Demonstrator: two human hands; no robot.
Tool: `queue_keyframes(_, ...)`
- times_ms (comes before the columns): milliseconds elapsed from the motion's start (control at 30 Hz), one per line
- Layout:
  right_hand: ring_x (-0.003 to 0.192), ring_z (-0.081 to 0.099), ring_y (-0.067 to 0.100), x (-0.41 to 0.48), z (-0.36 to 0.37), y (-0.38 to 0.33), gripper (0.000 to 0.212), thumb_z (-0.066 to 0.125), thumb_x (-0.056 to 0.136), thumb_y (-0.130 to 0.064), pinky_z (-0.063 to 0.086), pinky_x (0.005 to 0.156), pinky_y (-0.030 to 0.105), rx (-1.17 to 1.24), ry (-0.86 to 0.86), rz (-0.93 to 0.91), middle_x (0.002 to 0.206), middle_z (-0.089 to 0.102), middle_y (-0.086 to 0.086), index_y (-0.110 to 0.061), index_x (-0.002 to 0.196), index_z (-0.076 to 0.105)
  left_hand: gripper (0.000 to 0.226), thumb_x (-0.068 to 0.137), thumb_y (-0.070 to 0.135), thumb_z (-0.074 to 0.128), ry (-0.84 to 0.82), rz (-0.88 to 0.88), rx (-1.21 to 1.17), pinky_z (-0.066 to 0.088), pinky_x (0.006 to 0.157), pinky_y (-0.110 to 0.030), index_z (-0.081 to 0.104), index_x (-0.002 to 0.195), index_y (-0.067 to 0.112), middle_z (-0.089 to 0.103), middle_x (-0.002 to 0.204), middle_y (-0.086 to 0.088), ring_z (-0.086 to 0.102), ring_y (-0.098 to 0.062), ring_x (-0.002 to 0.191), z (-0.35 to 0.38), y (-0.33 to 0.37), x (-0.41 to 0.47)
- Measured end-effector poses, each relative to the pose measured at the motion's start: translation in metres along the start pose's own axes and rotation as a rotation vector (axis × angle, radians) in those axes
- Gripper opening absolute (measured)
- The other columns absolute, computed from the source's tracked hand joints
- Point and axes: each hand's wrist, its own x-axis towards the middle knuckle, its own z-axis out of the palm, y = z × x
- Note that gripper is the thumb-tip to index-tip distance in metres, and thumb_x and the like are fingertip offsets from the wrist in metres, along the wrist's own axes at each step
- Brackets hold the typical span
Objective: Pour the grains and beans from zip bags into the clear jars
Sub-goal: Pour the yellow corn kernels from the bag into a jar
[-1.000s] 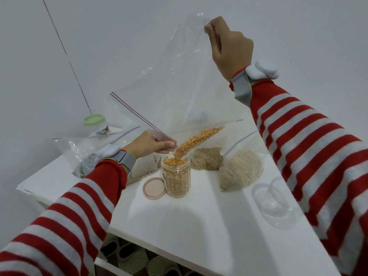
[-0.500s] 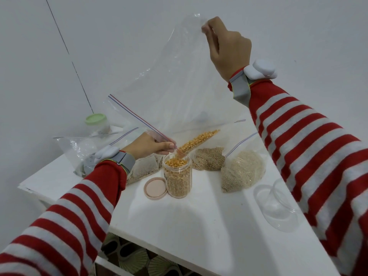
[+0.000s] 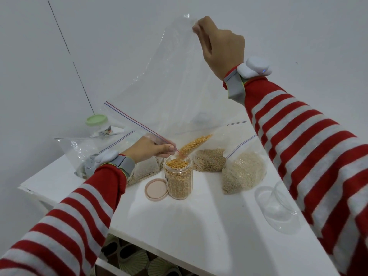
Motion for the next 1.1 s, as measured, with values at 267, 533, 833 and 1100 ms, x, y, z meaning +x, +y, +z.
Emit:
queue_keyframes(267, 0.038, 0.032, 0.024, 0.009, 0.005, -0.010, 0.049, 0.029, 0.104, -0.043, 0.017, 0.045, 0.023, 0.018, 0.127, -0.059, 0.048, 0.031, -0.005, -0.015, 0.088, 0.066, 0.019, 0.087, 0.007, 0.069, -0.003, -0.019, -0.057, 0.058, 0.083, -0.032, 0.073, 0.103, -0.002, 0.075, 0.095, -0.017, 0.072, -0.026, 0.095, -0.003, -0.003, -0.006)
queue_keyframes(533, 0.035, 0.031, 0.024, 0.015, 0.005, -0.019, 0.044, 0.035, 0.104, -0.041, 0.016, 0.044, 0.022, -0.027, 0.201, -0.096, 0.047, 0.028, -0.005, -0.017, 0.085, 0.066, 0.022, 0.086, 0.005, 0.070, 0.029, -0.019, -0.049, 0.058, 0.081, -0.029, 0.071, 0.106, -0.005, 0.074, 0.094, -0.019, 0.073, -0.025, 0.093, -0.006, -0.002, -0.010)
queue_keyframes(833, 0.037, 0.029, 0.022, 0.017, 0.003, -0.036, 0.054, 0.026, 0.104, -0.044, 0.017, 0.043, 0.021, 0.019, 0.238, -0.128, 0.049, 0.027, -0.006, -0.016, 0.083, 0.067, 0.018, 0.082, 0.020, 0.077, 0.118, -0.080, -0.025, 0.058, 0.084, -0.024, 0.077, 0.097, 0.009, 0.076, 0.090, -0.009, 0.073, -0.020, 0.093, 0.002, -0.008, -0.010)
queue_keyframes(1100, 0.038, 0.026, 0.021, 0.014, 0.004, -0.031, 0.026, 0.031, 0.103, -0.042, 0.015, 0.044, 0.021, -0.017, 0.281, -0.172, 0.050, 0.026, -0.006, -0.026, 0.091, 0.047, 0.054, 0.052, 0.059, 0.084, 0.079, -0.215, 0.037, 0.045, 0.104, -0.029, 0.079, 0.093, 0.026, 0.077, 0.093, 0.005, 0.071, -0.008, 0.095, -0.004, -0.014, -0.009)
